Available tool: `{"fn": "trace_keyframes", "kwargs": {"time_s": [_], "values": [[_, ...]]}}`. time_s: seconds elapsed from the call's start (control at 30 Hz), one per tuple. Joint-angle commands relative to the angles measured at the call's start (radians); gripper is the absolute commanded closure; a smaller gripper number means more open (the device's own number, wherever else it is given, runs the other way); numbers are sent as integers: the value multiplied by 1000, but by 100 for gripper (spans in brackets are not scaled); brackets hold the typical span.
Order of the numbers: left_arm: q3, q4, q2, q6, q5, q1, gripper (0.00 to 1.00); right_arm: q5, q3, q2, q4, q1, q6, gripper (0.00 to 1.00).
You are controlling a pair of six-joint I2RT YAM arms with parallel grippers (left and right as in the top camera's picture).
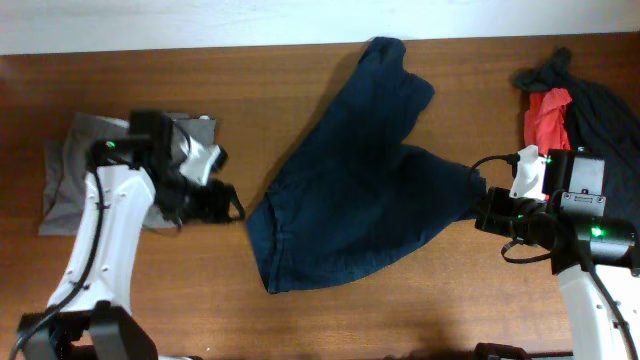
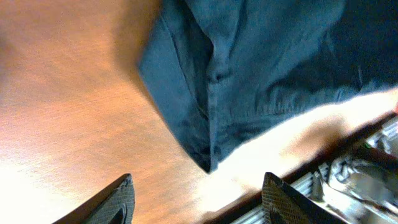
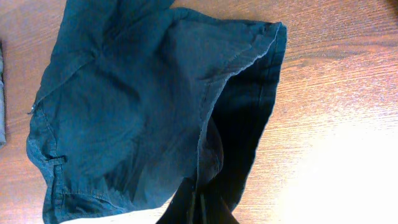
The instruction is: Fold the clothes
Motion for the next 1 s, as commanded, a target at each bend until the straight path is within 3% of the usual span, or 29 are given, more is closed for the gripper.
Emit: {"fn": "trace_keyframes", "kwargs": {"time_s": [0.0, 0.27, 0.37, 0.53, 0.7, 0.97], "values": [[-130, 38, 13, -1, 113, -7, 40, 14, 15, 1, -1, -11, -4, 96], [-353, 232, 13, -2, 108, -110, 40, 14, 15, 1, -2, -11, -4, 96], [-392, 293, 13, -2, 108, -164, 48, 14, 15, 1, -1, -11, -4, 96], [-407, 366, 14, -14, 93, -258, 54, 14, 15, 1, -1, -11, -4, 96], [-409, 381, 14, -71, -65, -325, 59, 14, 15, 1, 0, -11, -3, 96], [-409, 411, 14, -128, -68, -346, 61, 14, 15, 1, 0, -11, -3, 96]]}}
